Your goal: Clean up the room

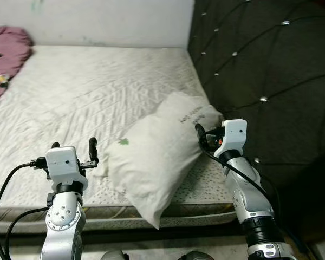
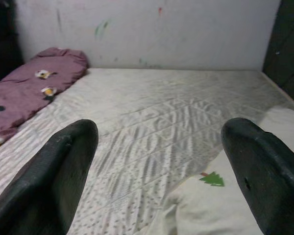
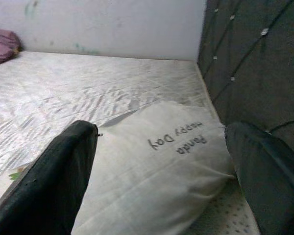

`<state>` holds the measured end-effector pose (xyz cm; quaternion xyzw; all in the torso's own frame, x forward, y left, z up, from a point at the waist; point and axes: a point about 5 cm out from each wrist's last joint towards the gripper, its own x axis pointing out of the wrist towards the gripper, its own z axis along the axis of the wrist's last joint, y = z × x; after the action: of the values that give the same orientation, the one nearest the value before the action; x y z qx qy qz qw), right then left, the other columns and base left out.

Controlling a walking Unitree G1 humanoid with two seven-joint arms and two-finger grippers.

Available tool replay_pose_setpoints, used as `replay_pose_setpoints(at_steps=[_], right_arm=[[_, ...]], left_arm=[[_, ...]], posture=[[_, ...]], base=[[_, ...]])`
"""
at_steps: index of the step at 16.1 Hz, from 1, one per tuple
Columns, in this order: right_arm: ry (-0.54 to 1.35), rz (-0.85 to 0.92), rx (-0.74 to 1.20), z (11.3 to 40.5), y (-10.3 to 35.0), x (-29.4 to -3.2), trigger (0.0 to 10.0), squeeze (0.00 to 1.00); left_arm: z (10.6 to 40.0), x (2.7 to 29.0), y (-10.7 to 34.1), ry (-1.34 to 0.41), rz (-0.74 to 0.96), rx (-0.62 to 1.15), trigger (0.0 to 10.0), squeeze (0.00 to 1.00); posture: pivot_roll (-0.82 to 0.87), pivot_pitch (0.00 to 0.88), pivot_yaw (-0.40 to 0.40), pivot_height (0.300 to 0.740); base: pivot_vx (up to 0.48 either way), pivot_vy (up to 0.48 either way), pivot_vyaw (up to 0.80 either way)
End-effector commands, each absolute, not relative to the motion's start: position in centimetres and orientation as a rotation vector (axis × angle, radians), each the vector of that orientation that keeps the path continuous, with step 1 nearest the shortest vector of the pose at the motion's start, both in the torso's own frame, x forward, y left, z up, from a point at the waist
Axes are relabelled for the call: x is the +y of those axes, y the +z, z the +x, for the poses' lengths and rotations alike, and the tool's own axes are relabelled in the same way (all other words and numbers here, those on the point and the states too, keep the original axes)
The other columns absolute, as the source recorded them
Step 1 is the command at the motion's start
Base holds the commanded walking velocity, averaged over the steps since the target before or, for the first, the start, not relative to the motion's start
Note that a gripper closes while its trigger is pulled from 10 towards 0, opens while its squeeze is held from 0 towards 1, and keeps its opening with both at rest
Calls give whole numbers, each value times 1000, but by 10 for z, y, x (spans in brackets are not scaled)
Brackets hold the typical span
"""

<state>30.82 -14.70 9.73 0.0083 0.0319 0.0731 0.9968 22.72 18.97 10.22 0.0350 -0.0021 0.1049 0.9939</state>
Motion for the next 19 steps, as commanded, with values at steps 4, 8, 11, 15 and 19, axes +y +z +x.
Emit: replay_pose_setpoints(at_steps=[4,8,11,15,19], right_arm=[[148,16,56,310,100,-146,10000,0],[155,20,53,311,100,-144,10000,0],[154,17,50,312,101,-144,10000,0],[156,5,50,315,102,-144,10000,0],[172,-2,52,314,100,-141,10000,0]], left_arm=[[230,191,105,214,91,-11,10000,0],[232,191,107,212,79,-23,10000,0],[233,191,110,202,76,-43,10000,0],[235,191,112,197,71,-53,10000,0],[235,189,110,192,64,-57,10000,0]], posture=[[-11,0,-38,678],[-9,0,-41,678],[-11,0,-42,678],[-12,0,-44,678],[-8,0,-45,678]], base=[[0,0,0],[0,0,0],[0,0,0],[324,0,0],[341,0,0]])
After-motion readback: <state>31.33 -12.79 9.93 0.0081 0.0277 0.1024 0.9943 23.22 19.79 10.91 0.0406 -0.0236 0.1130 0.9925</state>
